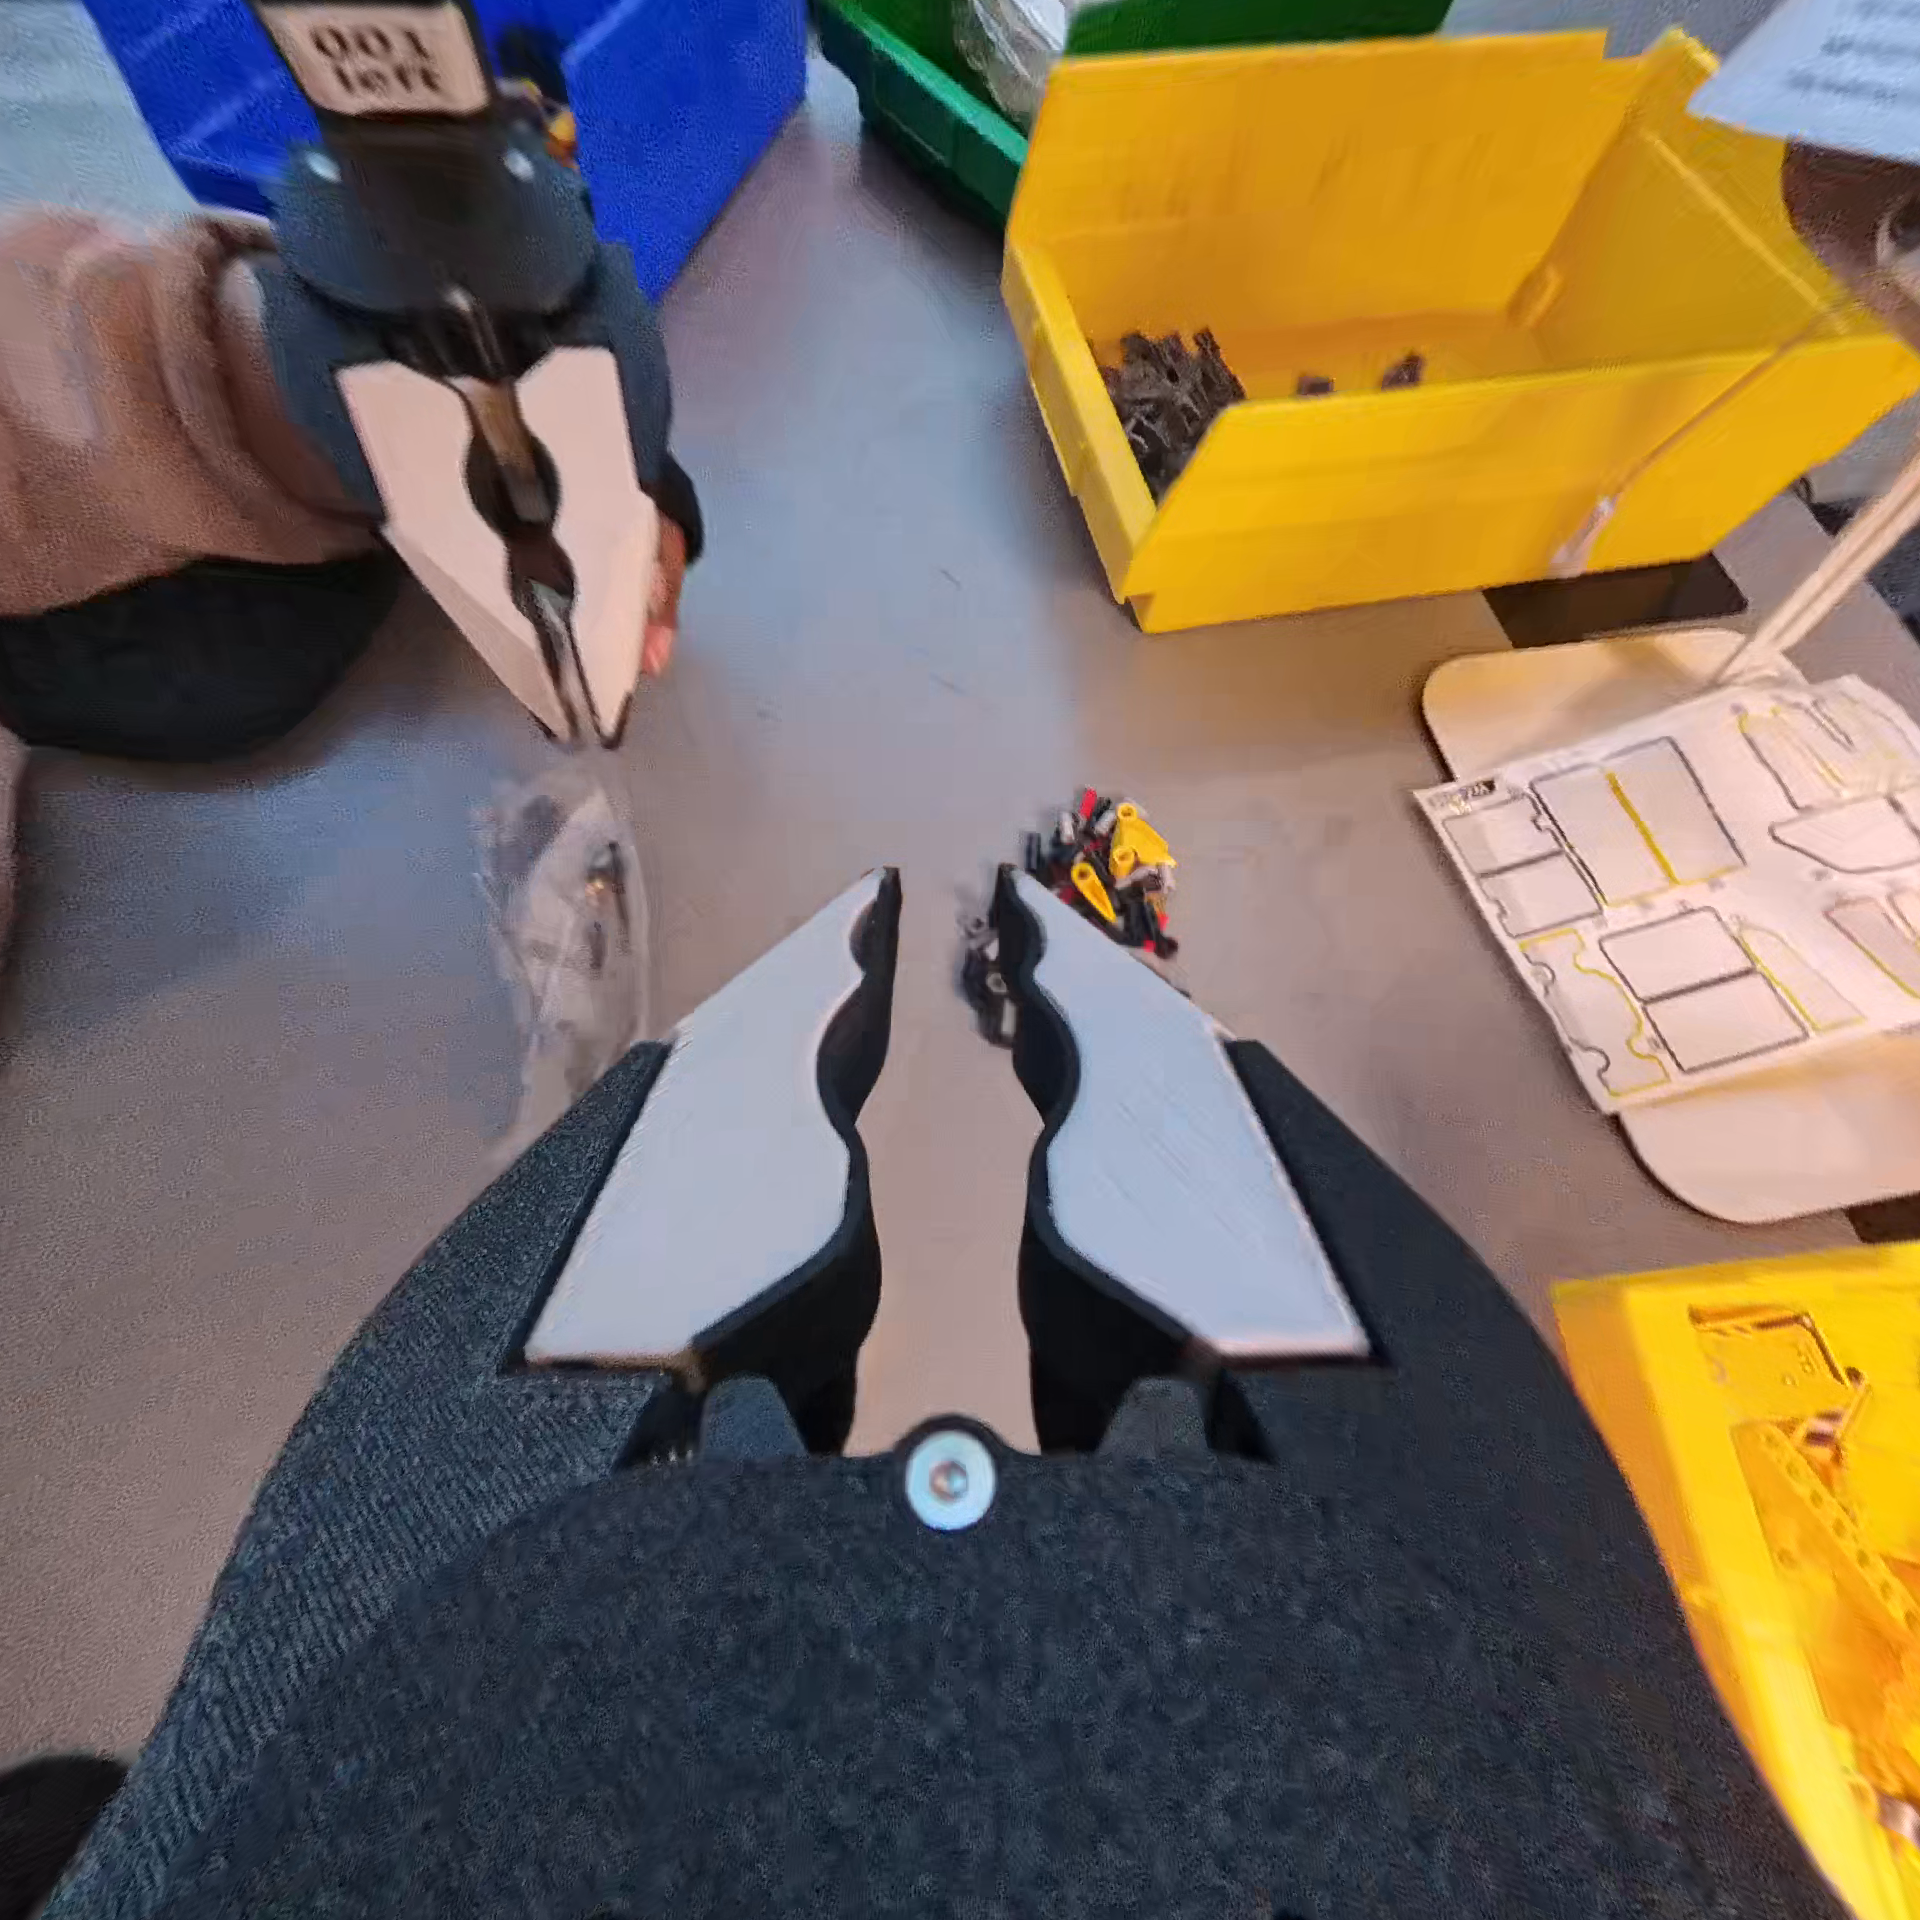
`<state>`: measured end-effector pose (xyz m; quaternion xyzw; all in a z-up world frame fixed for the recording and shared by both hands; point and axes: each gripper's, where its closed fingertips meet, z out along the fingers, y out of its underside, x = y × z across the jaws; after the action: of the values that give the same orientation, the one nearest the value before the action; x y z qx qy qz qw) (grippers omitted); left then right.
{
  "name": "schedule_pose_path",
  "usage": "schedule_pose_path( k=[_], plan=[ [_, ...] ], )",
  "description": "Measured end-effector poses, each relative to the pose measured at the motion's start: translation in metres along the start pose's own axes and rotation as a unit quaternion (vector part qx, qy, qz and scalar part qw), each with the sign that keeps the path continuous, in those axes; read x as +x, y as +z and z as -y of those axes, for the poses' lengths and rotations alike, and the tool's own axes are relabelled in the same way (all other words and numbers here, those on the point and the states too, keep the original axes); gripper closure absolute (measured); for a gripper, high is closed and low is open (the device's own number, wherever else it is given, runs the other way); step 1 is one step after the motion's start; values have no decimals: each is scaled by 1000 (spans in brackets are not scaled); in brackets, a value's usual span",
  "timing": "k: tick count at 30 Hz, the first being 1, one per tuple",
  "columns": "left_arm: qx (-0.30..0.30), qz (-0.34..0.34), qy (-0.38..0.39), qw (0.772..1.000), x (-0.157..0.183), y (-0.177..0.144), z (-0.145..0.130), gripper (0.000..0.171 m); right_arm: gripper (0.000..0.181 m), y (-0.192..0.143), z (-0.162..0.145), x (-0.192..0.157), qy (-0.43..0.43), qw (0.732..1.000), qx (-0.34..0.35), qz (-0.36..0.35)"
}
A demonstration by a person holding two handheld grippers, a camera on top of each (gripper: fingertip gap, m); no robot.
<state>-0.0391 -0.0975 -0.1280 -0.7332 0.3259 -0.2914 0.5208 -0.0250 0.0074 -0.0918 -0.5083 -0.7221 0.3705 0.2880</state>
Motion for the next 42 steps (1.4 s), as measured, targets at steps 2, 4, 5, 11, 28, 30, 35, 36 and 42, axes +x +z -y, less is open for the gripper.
schedule_pose_path(
  k=[2, 4, 5, 11, 28, 30, 35, 36, 42],
  plan=[
    [-2, -3, -1, 1000, 0, 0, -1, 168, 163, 11, -31, 11, 16, 999, -43, -1],
    [-5, -4, -1, 1000, 0, -1, -2, 167, 163, 25, -53, 17, 41, 997, -63, 5],
    [-6, -5, -1, 1000, 1, -1, -3, 168, 163, 31, -63, 19, 51, 996, -73, 6],
    [-2, -5, 3, 1000, 1, -3, -1, 170, 156, 57, -92, 24, 59, 992, -111, -5],
    [36, 30, 27, 999, -6, -7, 15, 171, 157, 65, -101, 38, 72, 987, -135, -50],
    [35, 30, 27, 999, -6, -7, 15, 171, 168, 65, -101, 38, 72, 987, -135, -48],
    [34, 32, 26, 999, -7, -6, 14, 171, 172, 62, -103, 36, 66, 987, -140, -41],
    [34, 32, 26, 999, -8, -6, 14, 171, 176, 60, -103, 36, 65, 987, -138, -41],
    [36, 42, 23, 998, -12, -6, 13, 171, 177, 38, -69, 30, 66, 995, -68, -21]
  ],
)
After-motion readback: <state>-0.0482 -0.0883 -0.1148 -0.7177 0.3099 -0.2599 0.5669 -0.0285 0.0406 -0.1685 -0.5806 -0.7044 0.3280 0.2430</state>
